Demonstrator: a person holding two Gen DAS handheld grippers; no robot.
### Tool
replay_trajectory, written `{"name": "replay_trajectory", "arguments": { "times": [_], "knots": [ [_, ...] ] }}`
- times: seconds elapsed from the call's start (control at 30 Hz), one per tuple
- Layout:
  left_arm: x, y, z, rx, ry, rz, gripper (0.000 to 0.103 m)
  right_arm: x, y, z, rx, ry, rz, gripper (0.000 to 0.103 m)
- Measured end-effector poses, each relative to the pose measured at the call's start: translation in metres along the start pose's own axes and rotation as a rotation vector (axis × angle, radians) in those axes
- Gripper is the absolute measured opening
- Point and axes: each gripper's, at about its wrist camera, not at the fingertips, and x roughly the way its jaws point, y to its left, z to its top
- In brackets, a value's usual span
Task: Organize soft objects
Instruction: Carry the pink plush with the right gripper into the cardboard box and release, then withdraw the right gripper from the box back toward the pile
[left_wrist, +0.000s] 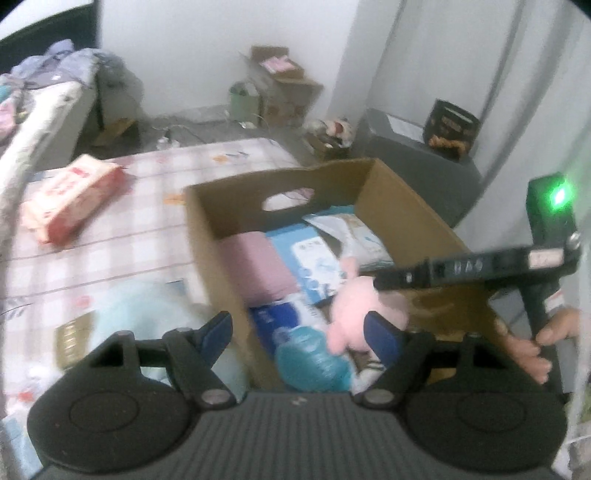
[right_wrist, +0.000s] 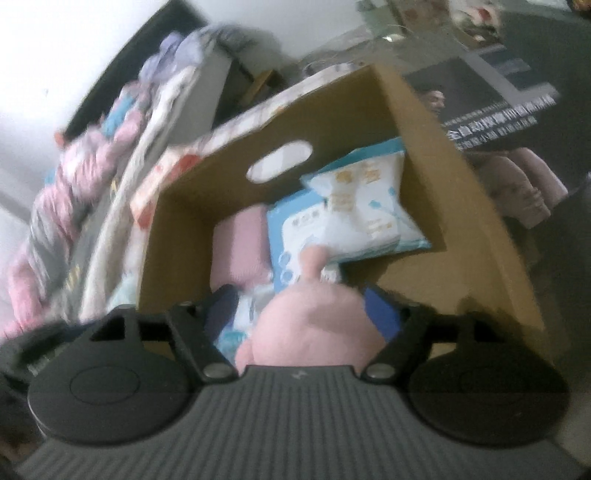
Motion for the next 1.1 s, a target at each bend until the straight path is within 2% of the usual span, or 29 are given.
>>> {"name": "replay_trajectory", "arguments": {
  "times": [0.1,0.23,0.37,0.43,0.53,0.6,0.77,0.9,1.0,1.1],
  "knots": [
    [-0.021,0.018,-0.012,-0.022,-0.038,0.035,0.08,0.018,0.019,-0.008,-0.108,0.05,-0.079,0.096],
    [-0.046,0.043,-0.029,-0.071,-0.07,0.059,0.08,0.042,0.029,-0.021,-0.2,0.09,-0.185,0.095],
    [-0.068,0.068,-0.047,-0.126,-0.098,0.061,0.08,0.042,0.032,-0.015,-0.255,0.051,-0.188,0.09],
    [-0.075,0.081,-0.055,-0.161,-0.107,0.068,0.08,0.042,0.033,-0.011,-0.295,0.027,-0.185,0.09],
    [-0.086,0.098,-0.067,-0.203,-0.12,0.08,0.08,0.043,0.033,-0.011,-0.315,0.048,-0.18,0.091],
    [-0.094,0.108,-0.077,-0.225,-0.134,0.094,0.08,0.045,0.034,-0.017,-0.333,0.066,-0.192,0.093],
    [-0.116,0.13,-0.102,-0.263,-0.175,0.136,0.081,0.029,0.043,-0.027,-0.356,0.03,-0.233,0.093],
    [-0.138,0.144,-0.12,-0.256,-0.223,0.204,0.082,-0.004,0.049,-0.023,-0.293,-0.054,-0.216,0.094],
    [-0.149,0.15,-0.136,-0.247,-0.247,0.269,0.082,-0.035,0.057,-0.021,-0.233,-0.135,-0.17,0.094],
    [-0.153,0.157,-0.151,-0.256,-0.246,0.292,0.082,-0.06,0.075,-0.023,-0.166,-0.179,-0.035,0.094]
  ]
}}
